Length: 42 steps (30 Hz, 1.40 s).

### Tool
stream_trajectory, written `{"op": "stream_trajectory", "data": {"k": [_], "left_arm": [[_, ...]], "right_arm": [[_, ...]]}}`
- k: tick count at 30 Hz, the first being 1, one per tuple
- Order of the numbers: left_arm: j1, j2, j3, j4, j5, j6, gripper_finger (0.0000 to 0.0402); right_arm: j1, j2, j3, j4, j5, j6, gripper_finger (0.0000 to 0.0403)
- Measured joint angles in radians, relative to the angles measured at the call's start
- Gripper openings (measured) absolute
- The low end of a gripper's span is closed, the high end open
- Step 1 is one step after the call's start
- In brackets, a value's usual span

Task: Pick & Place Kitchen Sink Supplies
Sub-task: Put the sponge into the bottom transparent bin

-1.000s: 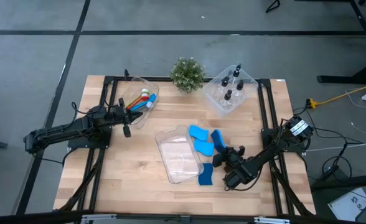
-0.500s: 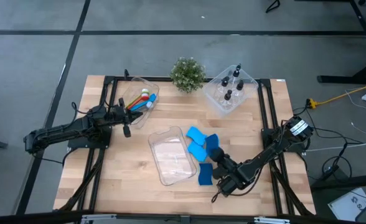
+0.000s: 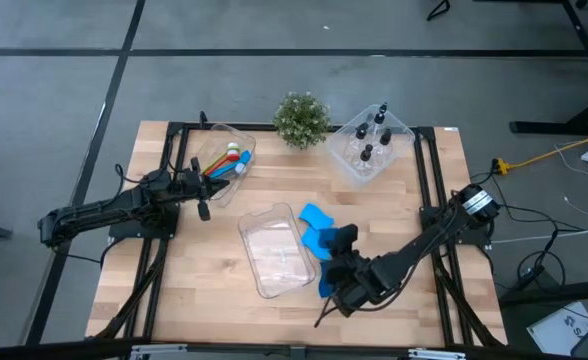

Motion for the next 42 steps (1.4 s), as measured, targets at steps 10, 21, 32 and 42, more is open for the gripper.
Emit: {"op": "stream_trajectory", "data": {"k": [10,21,32,42], "left_arm": [[0.0,0.0,0.0,0.0,0.0,0.0,0.0002],[0.0,0.0,0.0,0.0,0.0,0.0,0.0002],[0.0,0.0,0.0,0.0,0.0,0.0,0.0002],[0.0,0.0,0.0,0.0,0.0,0.0,0.0002]], "right_arm": [[-0.022,0.0,0.215,-0.124,0.004,-0.015,0.0028],[-0.033,0.0,0.472,-0.072,-0.049,-0.042,0.0027],[-0.139,0.0,0.503,0.174,-0.14,-0.334,0.0018],[-0.26,0.0,0.503,0.262,-0.449,-0.38,0.0014]]}}
